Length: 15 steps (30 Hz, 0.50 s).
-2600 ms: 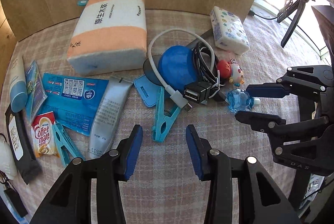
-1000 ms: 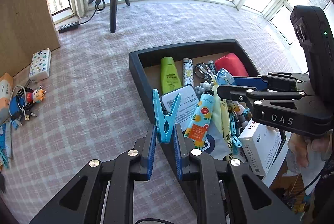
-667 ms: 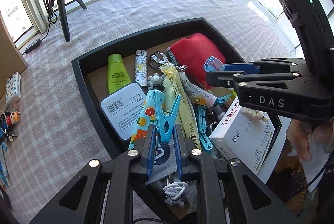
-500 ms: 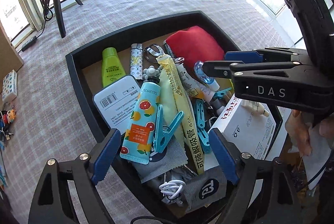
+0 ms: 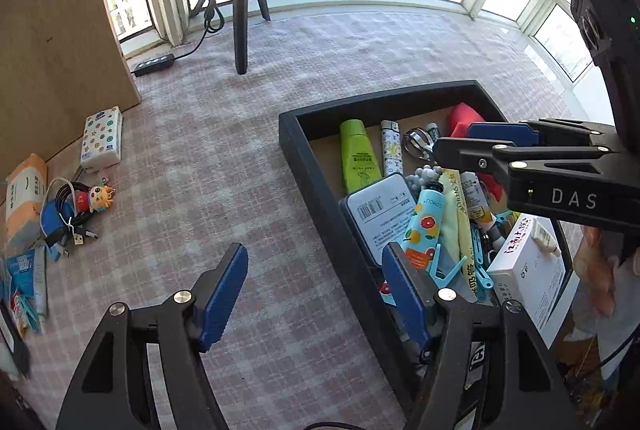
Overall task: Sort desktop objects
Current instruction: 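Grasp the orange-white tissue pack with both grippers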
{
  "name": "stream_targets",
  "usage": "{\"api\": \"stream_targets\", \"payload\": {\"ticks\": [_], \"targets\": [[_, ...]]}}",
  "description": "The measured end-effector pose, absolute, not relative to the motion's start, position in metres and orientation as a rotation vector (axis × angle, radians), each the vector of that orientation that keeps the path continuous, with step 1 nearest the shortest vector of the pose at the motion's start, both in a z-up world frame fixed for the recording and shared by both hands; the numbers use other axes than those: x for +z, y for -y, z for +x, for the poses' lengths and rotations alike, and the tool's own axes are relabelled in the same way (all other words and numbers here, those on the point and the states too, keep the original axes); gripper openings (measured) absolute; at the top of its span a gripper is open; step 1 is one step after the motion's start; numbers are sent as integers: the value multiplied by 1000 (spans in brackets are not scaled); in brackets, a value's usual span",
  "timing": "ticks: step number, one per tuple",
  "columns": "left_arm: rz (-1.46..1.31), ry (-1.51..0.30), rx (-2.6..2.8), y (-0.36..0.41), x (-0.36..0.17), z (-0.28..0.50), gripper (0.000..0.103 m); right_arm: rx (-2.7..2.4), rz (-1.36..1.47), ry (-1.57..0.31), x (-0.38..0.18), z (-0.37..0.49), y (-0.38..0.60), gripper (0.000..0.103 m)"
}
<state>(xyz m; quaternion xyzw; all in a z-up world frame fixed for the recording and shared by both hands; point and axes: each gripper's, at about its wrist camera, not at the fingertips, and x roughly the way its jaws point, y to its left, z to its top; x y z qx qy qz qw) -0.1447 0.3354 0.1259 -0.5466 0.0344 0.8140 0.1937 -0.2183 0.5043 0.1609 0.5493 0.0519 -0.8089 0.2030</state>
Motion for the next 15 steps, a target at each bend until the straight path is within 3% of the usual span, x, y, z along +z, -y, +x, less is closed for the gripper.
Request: {"api": "stream_targets", "payload": {"ticks": [15], "targets": [[-1660,170,2608,-118,119,-207,64,-2026,1398,-172,177,-243,-297,50]]}}
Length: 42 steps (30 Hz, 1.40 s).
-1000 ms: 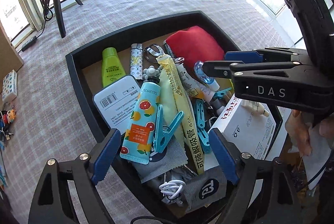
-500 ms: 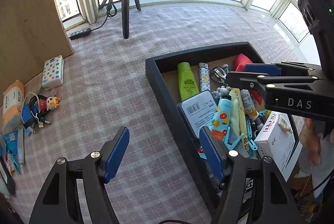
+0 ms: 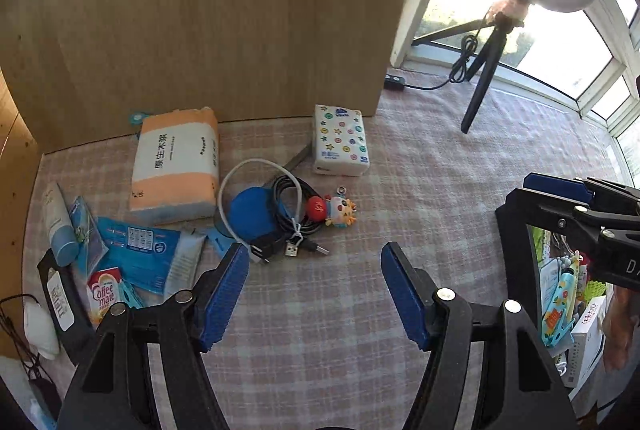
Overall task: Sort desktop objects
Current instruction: 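Grasp the orange-white tissue pack with both grippers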
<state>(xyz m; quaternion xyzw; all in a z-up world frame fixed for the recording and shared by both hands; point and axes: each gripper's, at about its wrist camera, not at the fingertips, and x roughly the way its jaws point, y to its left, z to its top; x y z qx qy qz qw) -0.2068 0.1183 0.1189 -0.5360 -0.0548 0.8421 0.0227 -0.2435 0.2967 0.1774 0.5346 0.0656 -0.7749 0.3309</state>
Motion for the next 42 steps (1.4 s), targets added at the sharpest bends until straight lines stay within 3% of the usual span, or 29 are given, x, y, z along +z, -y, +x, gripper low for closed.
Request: {"api": "stream_targets", "payload": {"ticks": [7,12,26,29,42], "targets": [[-1765,415,2698,-10,96,-239,54,-1912,1382,-146,167,-258,-183,43],[-1804,538,2655,24,74,-258,51,-1857,1440,-139,140,-273,-118,37],[-1778,573,2531,22,37,-284,51,-1724,1632,-67,72,-296,-41,36],[-1757,668,2495,27,34,-282,43,-1737,1636,-43,67,-296,-40,36],[-1803,602,2478,-31,35,-213,41,-1688,1682,-55,67,-259,-80,35]]}}
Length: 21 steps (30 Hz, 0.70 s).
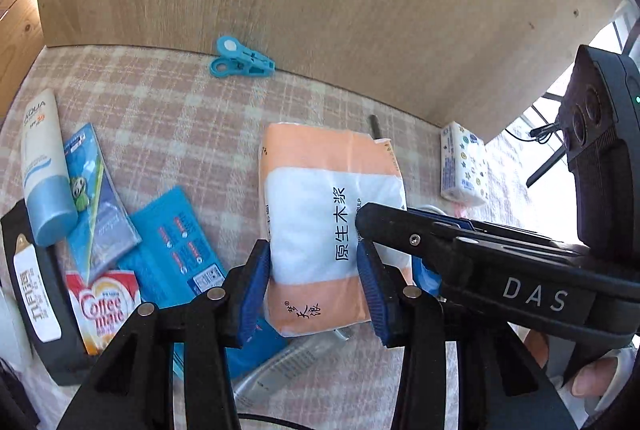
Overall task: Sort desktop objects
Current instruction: 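Grasp the orange-white tissue pack with both grippers, then carry the tissue pack into the black tray and open both grippers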
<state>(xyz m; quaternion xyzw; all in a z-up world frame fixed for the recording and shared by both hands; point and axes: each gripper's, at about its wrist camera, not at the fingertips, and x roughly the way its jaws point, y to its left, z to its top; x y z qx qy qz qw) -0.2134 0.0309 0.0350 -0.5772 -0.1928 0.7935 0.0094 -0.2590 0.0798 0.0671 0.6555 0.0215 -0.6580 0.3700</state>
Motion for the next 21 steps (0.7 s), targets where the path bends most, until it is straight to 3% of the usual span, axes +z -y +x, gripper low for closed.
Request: {"api": "stream_targets", "payload": {"ticks": [6,21], "targets": [[-1775,578,2488,-60,59,-185,41,-1681,1672,-48,80,-228,-120,35],[-1600,386,2504,-154,151,-124,41,-1807,1508,2,174,-185,-248,35]]}}
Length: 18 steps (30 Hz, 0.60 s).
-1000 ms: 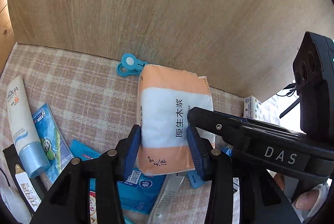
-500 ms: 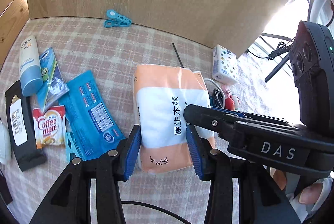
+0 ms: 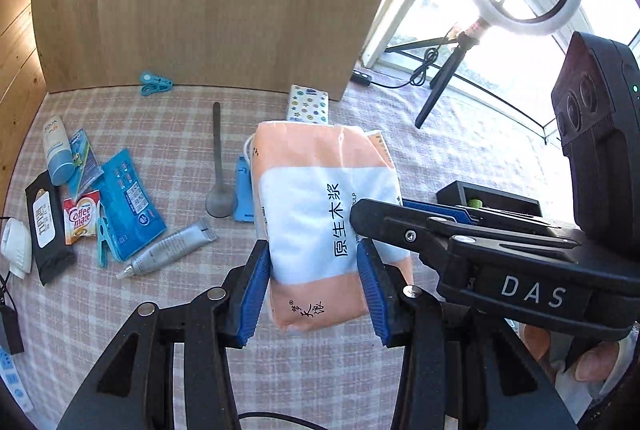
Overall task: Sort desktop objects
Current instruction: 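Carry the tissue pack into the black tray and open both grippers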
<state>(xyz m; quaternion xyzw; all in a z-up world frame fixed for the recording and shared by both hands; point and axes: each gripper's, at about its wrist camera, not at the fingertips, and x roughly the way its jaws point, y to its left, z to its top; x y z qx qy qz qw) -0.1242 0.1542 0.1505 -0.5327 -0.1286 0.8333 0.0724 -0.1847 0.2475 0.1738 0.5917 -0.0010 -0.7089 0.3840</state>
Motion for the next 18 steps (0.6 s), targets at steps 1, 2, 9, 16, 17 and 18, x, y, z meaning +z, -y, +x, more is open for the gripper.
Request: {"api": "stream_targets", "payload": {"ticks": [1,2,9,16,17,18], "targets": [[-1594,372,2490,-166,151,-123,41,-1826,1503,3,177,-183,-260,35],[-1588,360,2473,-179,152,-123,41,-1844,1500,5,180,-182,-274,35],[-1559,251,2329,-284,151,-119,41,-1961,1541,61,182,-183,-379,35],[-1513,162,2202,-388,157,-112,42,-2096,1590,126,188,-191,-492,35],[-1509,154,2185,-402,157,-112,42,-2115,1597,135,189,-191,-507,35],[-1505,144,2169,-414,157,-112,42,-2131,1603,142,189,-192,-521,35]]}}
